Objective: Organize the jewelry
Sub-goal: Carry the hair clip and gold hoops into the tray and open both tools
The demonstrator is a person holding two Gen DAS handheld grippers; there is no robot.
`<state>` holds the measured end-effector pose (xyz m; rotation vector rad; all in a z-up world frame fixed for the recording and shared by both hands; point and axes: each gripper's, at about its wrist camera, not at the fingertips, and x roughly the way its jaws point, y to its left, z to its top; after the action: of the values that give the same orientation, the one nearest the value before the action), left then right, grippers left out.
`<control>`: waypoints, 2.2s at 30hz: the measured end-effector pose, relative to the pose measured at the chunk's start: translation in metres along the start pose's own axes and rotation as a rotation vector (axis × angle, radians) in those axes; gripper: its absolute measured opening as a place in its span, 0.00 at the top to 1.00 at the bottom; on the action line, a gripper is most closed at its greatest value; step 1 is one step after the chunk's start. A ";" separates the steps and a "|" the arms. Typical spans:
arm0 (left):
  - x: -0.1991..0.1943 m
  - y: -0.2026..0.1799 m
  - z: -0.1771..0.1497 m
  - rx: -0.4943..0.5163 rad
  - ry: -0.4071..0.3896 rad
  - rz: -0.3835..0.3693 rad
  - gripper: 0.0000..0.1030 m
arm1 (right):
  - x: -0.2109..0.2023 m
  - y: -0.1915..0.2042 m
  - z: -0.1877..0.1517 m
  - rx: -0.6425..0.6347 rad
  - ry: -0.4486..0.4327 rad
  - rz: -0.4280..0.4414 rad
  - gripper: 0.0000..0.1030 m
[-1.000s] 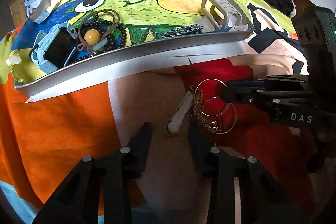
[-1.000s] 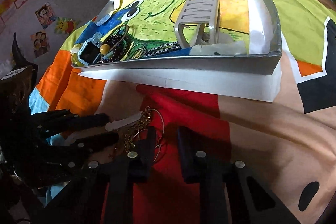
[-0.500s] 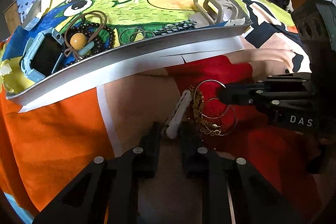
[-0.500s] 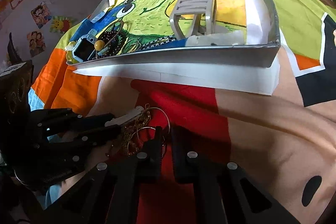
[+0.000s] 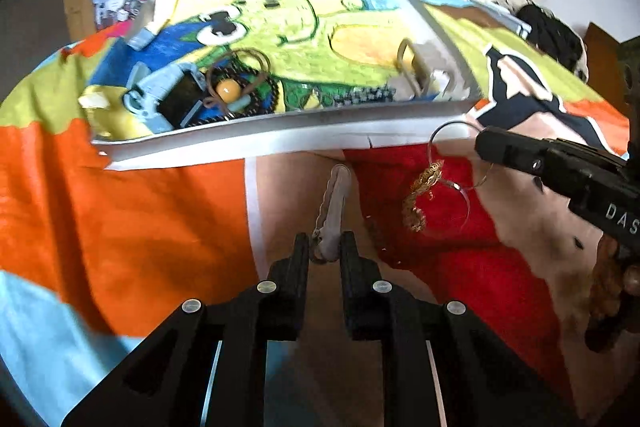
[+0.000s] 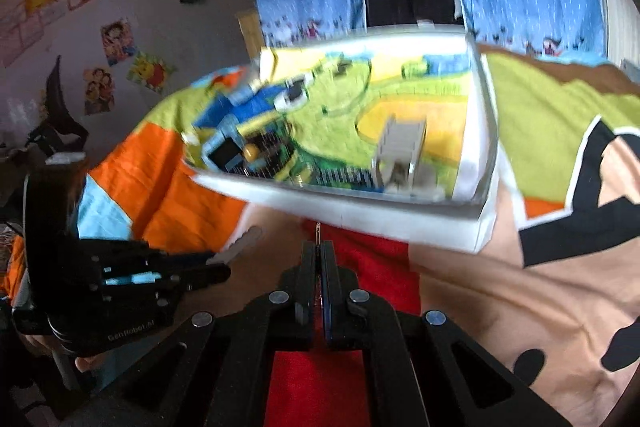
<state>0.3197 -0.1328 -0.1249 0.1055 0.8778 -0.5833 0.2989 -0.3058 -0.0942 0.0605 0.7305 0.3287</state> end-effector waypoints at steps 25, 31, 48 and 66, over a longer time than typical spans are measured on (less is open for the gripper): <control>-0.047 -0.007 0.060 -0.123 -0.133 0.109 0.88 | -0.064 -0.024 0.047 0.083 -0.384 -0.005 0.97; -0.017 0.015 0.096 -0.167 -0.143 0.129 0.88 | -0.032 -0.057 0.080 0.154 -0.441 -0.052 0.97; 0.069 0.004 0.120 -0.134 -0.025 0.046 0.88 | 0.043 -0.084 0.059 0.156 -0.186 -0.133 0.97; 0.039 0.005 0.123 -0.243 -0.004 0.128 0.45 | 0.019 -0.090 0.062 0.170 -0.222 -0.189 0.75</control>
<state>0.4276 -0.1848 -0.0759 -0.0599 0.9245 -0.3541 0.3780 -0.3813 -0.0749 0.1844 0.5375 0.0770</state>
